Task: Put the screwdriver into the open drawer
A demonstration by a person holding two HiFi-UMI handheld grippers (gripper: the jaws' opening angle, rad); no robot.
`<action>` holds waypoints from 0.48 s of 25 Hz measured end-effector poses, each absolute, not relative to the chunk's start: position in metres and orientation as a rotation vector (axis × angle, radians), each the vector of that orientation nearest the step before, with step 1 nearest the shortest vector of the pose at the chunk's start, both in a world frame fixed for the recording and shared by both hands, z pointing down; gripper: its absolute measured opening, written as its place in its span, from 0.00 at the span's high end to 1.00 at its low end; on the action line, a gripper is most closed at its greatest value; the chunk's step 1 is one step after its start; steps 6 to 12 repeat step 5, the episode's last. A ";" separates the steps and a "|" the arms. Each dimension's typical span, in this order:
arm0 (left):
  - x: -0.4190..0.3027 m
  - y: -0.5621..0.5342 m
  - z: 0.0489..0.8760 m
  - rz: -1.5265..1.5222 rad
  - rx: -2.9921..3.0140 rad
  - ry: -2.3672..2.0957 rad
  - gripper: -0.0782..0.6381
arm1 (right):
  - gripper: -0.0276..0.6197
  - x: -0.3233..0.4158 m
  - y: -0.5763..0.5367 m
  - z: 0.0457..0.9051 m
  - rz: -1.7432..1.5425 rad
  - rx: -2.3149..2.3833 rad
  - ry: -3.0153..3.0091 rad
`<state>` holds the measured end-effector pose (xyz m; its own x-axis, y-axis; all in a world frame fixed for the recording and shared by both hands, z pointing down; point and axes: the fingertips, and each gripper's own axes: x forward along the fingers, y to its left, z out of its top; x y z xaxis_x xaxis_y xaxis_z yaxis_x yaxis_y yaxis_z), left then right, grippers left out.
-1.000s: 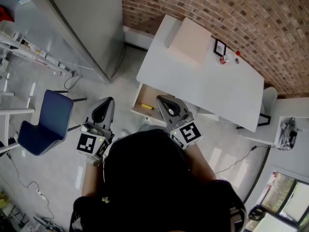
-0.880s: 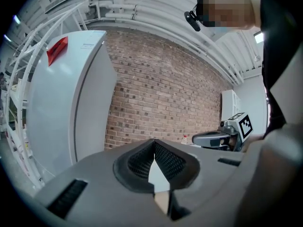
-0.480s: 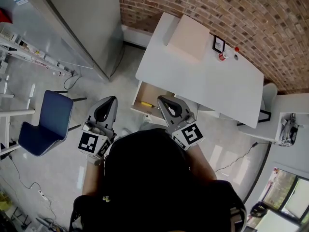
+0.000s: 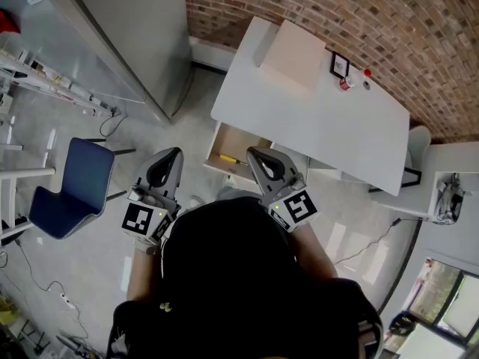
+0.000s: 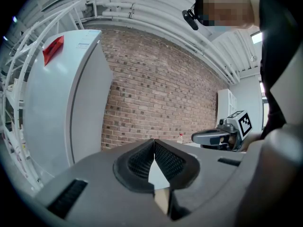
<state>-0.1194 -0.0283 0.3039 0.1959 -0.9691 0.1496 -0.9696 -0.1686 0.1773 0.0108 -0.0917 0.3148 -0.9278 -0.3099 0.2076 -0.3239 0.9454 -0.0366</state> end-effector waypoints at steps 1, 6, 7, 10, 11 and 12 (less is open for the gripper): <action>-0.118 -0.027 0.304 0.005 2.239 -1.854 0.88 | 0.94 0.012 -0.091 0.315 0.105 0.478 -2.899; -0.114 -0.024 0.306 0.014 2.241 -1.846 0.88 | 0.94 0.015 -0.088 0.318 0.109 0.478 -2.891; -0.114 -0.024 0.306 0.014 2.241 -1.846 0.88 | 0.94 0.015 -0.088 0.318 0.109 0.478 -2.891; -0.114 -0.024 0.306 0.014 2.241 -1.846 0.88 | 0.94 0.015 -0.088 0.318 0.109 0.478 -2.891; -0.114 -0.024 0.306 0.014 2.241 -1.846 0.88 | 0.94 0.015 -0.088 0.318 0.109 0.478 -2.891; -0.114 -0.024 0.306 0.014 2.241 -1.846 0.88 | 0.94 0.015 -0.088 0.318 0.109 0.478 -2.891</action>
